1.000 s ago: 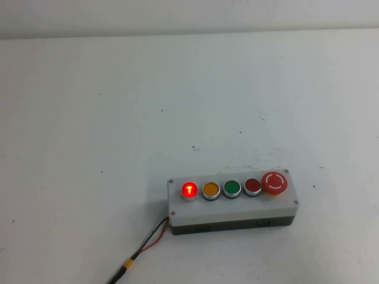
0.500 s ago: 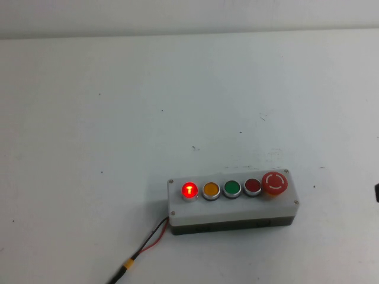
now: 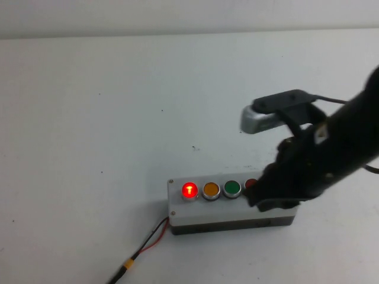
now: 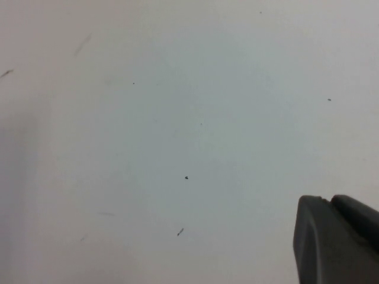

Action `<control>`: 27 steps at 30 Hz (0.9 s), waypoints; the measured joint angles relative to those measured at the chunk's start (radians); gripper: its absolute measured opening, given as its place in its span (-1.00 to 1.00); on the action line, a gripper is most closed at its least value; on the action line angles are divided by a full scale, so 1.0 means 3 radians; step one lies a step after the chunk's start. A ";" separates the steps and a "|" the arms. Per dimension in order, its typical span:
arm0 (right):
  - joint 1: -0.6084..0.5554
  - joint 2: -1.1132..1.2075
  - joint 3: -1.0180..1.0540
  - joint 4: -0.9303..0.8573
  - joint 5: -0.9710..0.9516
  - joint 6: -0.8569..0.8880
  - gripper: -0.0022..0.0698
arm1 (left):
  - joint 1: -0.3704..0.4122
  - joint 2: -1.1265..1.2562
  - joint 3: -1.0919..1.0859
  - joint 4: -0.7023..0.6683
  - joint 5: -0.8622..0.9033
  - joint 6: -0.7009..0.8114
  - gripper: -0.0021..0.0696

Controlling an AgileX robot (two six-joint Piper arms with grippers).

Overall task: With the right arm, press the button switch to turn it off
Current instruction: Press the button to turn off

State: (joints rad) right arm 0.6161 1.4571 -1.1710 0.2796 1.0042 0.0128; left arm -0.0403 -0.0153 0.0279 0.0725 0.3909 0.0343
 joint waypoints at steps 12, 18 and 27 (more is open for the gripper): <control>0.0469 0.1199 -0.1339 -0.0140 0.0116 0.0022 -0.98 | 0.0000 0.0000 0.0000 0.0000 0.0000 0.0000 -0.95; 0.0469 0.1524 -0.1727 -0.0250 0.0276 0.0028 -0.98 | 0.0000 0.0000 0.0000 0.0000 0.0000 0.0000 -0.95; 0.0469 0.1729 -0.1804 -0.0319 0.0302 0.0034 -0.98 | 0.0000 0.0000 0.0000 0.0000 0.0000 0.0000 -0.95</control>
State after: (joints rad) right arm 0.7567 1.9757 -1.7122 0.1840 1.0946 0.0232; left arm -0.0403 -0.0153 0.0279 0.0725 0.3909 0.0343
